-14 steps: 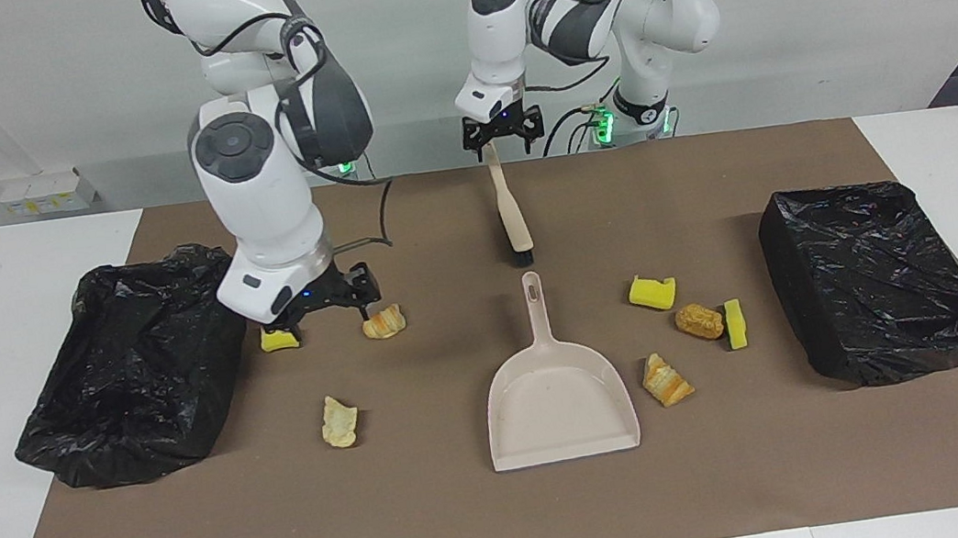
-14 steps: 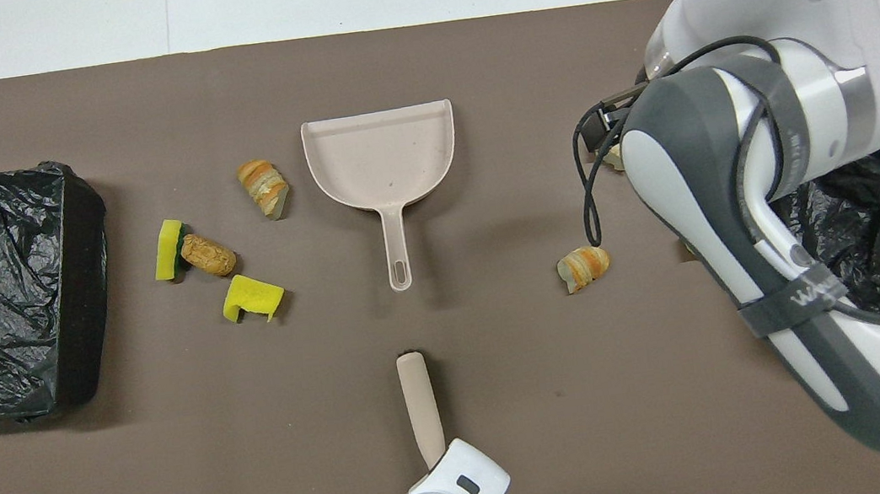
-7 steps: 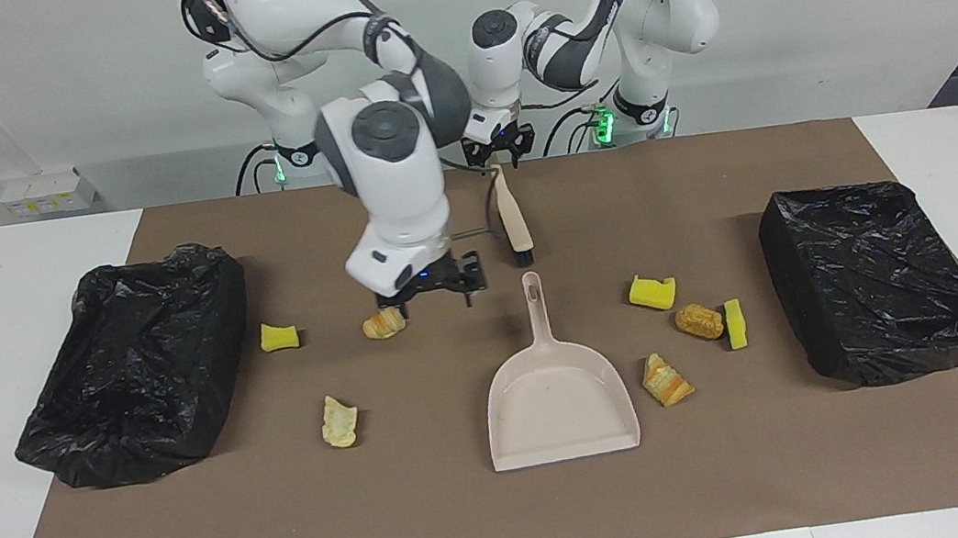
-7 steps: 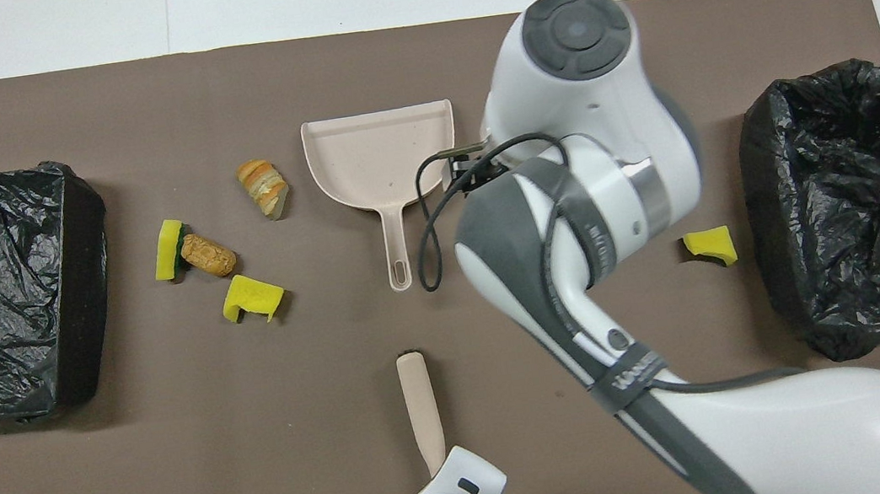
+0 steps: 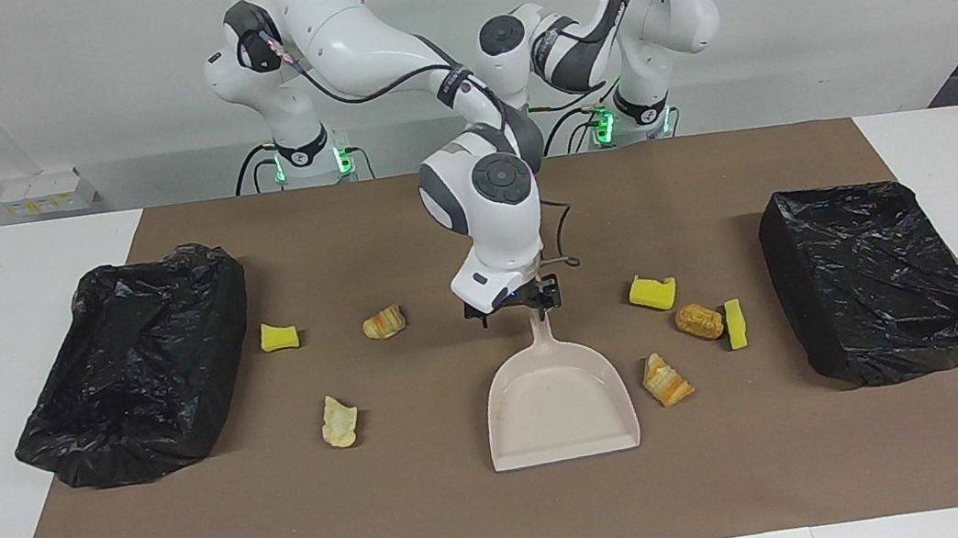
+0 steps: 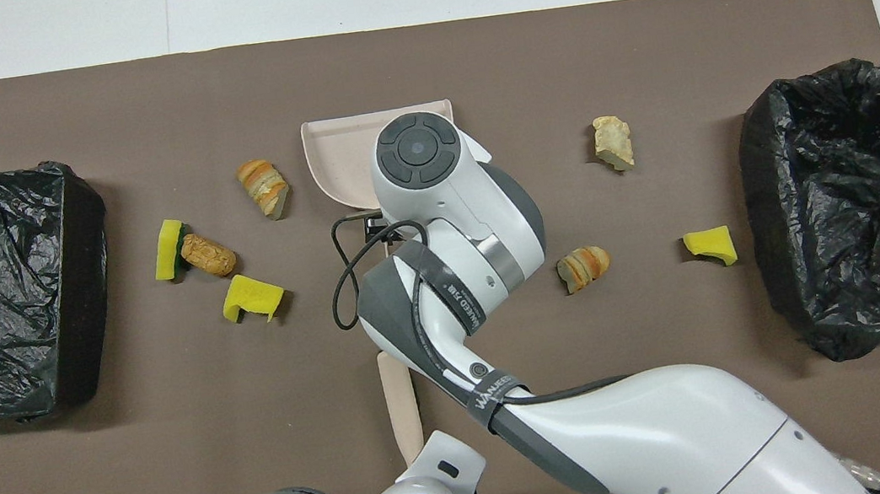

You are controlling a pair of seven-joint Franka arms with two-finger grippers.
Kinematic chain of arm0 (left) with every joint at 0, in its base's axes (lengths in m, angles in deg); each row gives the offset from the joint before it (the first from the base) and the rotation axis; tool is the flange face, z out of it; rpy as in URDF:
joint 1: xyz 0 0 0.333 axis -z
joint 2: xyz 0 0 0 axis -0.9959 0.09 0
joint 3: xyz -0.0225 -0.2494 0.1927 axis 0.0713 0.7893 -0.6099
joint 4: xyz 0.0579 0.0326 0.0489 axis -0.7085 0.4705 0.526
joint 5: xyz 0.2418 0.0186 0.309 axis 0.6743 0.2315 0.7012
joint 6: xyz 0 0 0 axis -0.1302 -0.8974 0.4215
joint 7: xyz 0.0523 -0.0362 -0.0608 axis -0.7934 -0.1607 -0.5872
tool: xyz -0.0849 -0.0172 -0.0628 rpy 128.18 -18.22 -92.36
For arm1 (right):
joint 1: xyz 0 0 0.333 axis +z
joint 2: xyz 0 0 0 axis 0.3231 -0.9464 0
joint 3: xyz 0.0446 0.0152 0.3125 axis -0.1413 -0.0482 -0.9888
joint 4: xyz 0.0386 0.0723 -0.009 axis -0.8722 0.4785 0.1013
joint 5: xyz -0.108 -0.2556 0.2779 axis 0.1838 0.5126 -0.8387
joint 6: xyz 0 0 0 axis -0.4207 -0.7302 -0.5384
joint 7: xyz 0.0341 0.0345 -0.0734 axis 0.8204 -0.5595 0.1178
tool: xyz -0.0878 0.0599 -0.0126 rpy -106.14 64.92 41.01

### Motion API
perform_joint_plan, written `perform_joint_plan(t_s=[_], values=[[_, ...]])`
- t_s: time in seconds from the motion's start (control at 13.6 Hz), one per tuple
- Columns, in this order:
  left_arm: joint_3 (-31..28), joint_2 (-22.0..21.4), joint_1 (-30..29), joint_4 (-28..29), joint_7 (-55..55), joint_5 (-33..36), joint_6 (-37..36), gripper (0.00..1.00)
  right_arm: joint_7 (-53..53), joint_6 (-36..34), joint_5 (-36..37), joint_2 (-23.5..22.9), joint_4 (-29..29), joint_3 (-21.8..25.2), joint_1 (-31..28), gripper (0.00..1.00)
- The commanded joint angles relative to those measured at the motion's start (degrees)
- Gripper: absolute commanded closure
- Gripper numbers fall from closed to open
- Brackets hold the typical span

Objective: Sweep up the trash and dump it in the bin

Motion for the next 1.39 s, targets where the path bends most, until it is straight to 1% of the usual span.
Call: perform_joint_plan(t_s=[0.0, 0.07, 0.15, 0.22, 0.37, 0.44, 0.51, 0.59, 0.66, 0.73, 0.81, 0.88, 0.95, 1.1, 1.17, 1.32], values=[[-0.15, -1.74, -5.02, -2.16, 1.78, 3.69, -7.14, 1.0, -2.51, 0.11, -1.2, 0.06, -1.27, 0.09, 0.09, 0.01], [-0.15, -2.79, -7.84, -3.57, 3.0, 5.28, -11.35, 1.0, -3.05, 0.03, -1.29, 0.24, -1.18, 0.09, 0.18, 0.05], [-0.15, -3.93, -10.39, -4.19, 5.71, 6.95, -14.7, 1.0, -3.05, 0.03, -0.85, 0.59, -1.1, 0.09, 0.61, 0.14], [-0.15, -5.42, -12.76, -4.46, 8.09, 8.27, -16.3, 1.0, -3.14, -0.32, -1.37, 0.68, -1.18, 0.09, 1.49, 0.14], [-0.23, -9.37, -19.7, -4.55, 15.45, 8.72, -18.41, 1.0, -3.31, 0.11, -1.55, 0.59, -0.92, 0.09, 2.29, 0.16], [-0.23, -10.7, -23.3, -5.16, 19.58, 9.25, -19.99, 1.0, -4.27, 0.38, -1.03, 0.16, -0.4, 0.09, 3.16, 0.16], [-0.15, -10.63, -27.42, -6.47, 23.45, 9.51, -21.48, 1.0, -4.89, 1.42, -0.76, -0.11, -0.04, 0.09, 3.78, 0.17], [-0.15, -10.1, -30.51, -7.44, 26.45, 9.51, -21.67, 1.0, -4.9, 1.0, -0.41, -0.02, 0.05, 0.09, 3.78, 0.25], [-0.15, -9.23, -33.58, -8.14, 27.96, 9.86, -20.89, 1.0, -4.81, 0.82, -0.32, -0.02, -0.04, 0.17, 3.78, 0.39], [-0.15, -8.0, -36.92, -9.37, 28.84, 11.35, -19.67, 1.0, -4.9, 0.82, -0.24, -0.02, -0.04, 0.18, 3.78, 0.58], [-0.15, -6.42, -39.74, -10.43, 30.68, 11.97, -18.26, 1.0, -4.72, 0.73, 0.2, 0.06, -0.04, 0.26, 3.78, 0.92], [-0.15, -6.06, -42.73, -10.52, 34.09, 12.5, -16.77, 1.0, -4.29, 0.64, 1.95, 0.33, -0.04, 0.26, 3.52, 1.0], [-0.15, -5.53, -45.63, -10.52, 36.91, 12.85, -15.45, 1.0, -4.11, 0.47, 3.44, 0.42, -0.04, 0.18, 3.43, 1.0], [-0.15, -3.77, -50.12, -10.61, 39.83, 13.47, -9.23, 1.0, -3.85, -0.67, 3.54, 1.38, -0.3, 0.26, 2.82, 1.0], [-0.15, -2.38, -51.1, -10.79, 40.8, 13.64, -7.98, 1.0, -2.89, -0.68, 3.37, 2.86, -0.04, 0.18, 2.55, 1.0], [-0.15, 2.8, -51.37, -10.7, 41.34, 15.31, -5.26, 1.0, 0.62, -1.2, 2.93, 4.8, 0.31, 0.18, 2.38, 1.0]])
